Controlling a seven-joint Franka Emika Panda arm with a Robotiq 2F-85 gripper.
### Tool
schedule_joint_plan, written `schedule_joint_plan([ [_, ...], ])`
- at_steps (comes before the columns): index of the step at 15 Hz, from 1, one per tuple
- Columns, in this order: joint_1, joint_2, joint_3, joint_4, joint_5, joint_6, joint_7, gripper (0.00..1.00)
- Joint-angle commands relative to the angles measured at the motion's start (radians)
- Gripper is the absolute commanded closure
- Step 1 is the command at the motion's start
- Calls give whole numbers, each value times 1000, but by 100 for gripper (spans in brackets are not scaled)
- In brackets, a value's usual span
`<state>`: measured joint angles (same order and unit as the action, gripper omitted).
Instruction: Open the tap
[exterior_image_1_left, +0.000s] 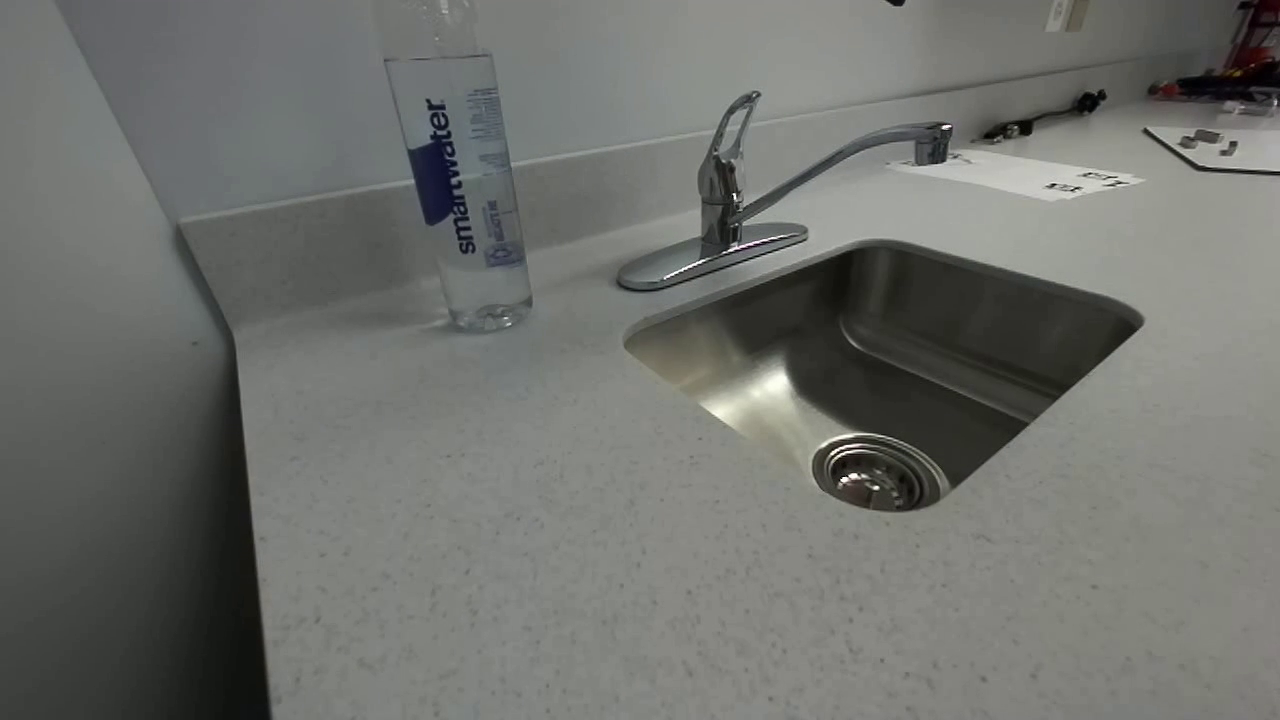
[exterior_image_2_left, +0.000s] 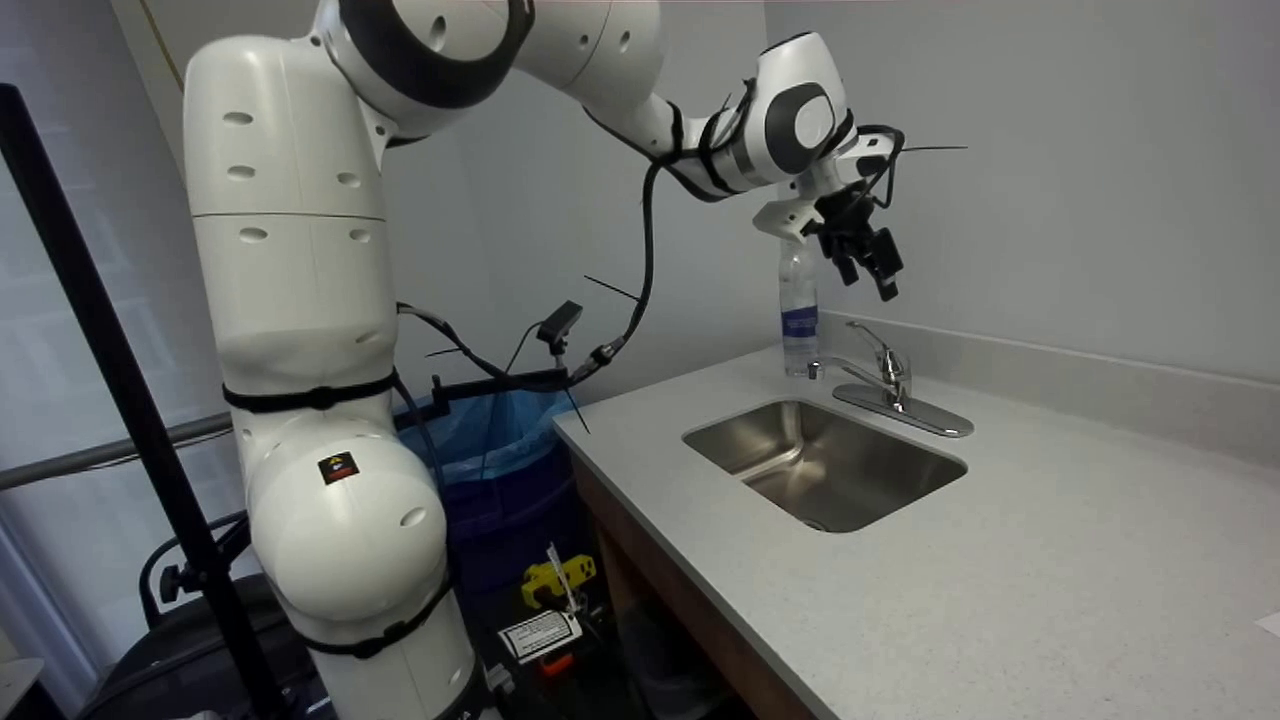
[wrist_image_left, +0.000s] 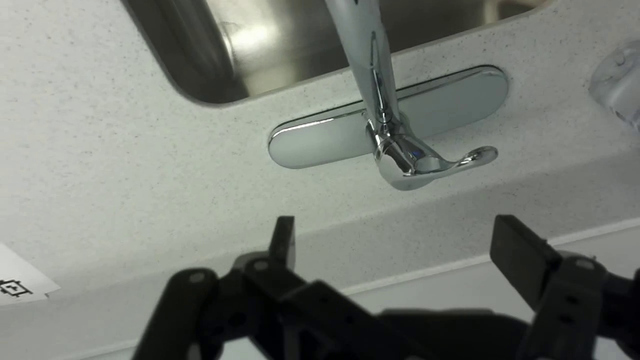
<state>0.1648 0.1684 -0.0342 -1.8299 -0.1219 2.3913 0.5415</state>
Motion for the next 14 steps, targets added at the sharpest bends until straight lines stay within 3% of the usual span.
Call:
schedule_joint_plan([
  [1,-44,-106,24,-88,73,-5,-92,0],
  [14,-111,-320,17,-252,194,-20,-247,0],
])
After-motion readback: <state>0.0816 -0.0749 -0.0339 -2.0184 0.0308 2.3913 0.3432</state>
